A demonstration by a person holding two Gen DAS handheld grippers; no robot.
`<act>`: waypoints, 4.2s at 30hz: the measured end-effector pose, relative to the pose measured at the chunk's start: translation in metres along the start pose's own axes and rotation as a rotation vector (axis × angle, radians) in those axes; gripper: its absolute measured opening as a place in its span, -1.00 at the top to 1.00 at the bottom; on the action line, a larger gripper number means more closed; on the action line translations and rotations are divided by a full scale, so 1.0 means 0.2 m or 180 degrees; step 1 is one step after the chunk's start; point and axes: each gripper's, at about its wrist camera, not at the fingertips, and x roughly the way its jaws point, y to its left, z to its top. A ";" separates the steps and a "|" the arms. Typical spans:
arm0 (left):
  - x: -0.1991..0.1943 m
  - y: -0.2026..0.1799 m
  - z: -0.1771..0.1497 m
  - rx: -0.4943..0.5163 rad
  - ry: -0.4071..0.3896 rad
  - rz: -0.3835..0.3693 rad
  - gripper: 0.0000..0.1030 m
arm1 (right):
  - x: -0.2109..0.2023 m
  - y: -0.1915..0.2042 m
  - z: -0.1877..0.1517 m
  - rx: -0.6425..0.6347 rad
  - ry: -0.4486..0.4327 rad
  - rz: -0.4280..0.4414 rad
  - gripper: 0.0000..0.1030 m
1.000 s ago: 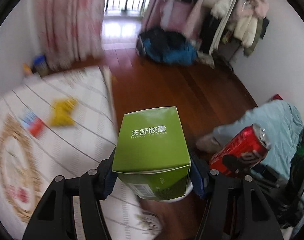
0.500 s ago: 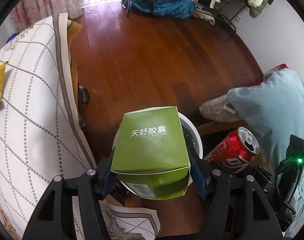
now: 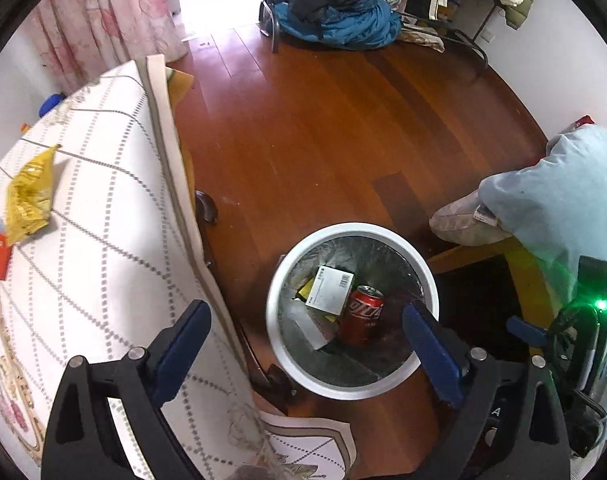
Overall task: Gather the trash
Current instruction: 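Carry the cola can and green box over the bin and release both, then move both open tools back toward the table, then grasp the yellow snack bag with the right tool while the left grasps the milk carton, then carry the snack bag and milk carton over the bin and release both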
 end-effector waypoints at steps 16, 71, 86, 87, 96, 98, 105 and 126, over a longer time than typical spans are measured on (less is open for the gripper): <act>-0.48 -0.03 -0.14 0.0059 -0.0445 0.0258 -0.90 | -0.53 0.05 -0.19 -0.0053 -0.0384 0.0033 -1.00; -0.14 1.79 0.02 -0.2094 -0.0039 0.0456 -0.90 | -0.04 1.98 0.46 -0.0960 -0.0250 0.0426 -0.09; -0.15 1.70 -0.14 -0.1603 -0.0099 0.0400 -0.11 | -0.06 1.97 0.34 -0.1323 -0.0202 0.0359 -0.04; -0.16 1.68 -0.19 -0.1512 -0.0072 0.0401 -0.10 | -0.07 1.95 0.30 -0.1346 -0.0140 0.0385 -0.03; -0.17 1.62 -0.38 -0.1451 0.0143 0.0369 -0.11 | -0.10 1.88 0.08 -0.1482 0.0132 0.0337 -0.12; -0.17 1.62 -0.36 -0.1444 0.0129 0.0422 -0.10 | -0.09 1.89 0.10 -0.1441 0.0119 0.0332 -0.12; -0.16 1.58 -0.36 -0.1401 0.0046 0.0511 -0.05 | -0.05 1.94 0.09 -0.1461 0.0088 0.0237 -0.12; -0.57 1.29 -0.33 -0.1068 -0.0464 0.0616 0.02 | -0.39 1.80 0.04 -0.1389 -0.0425 0.0541 0.07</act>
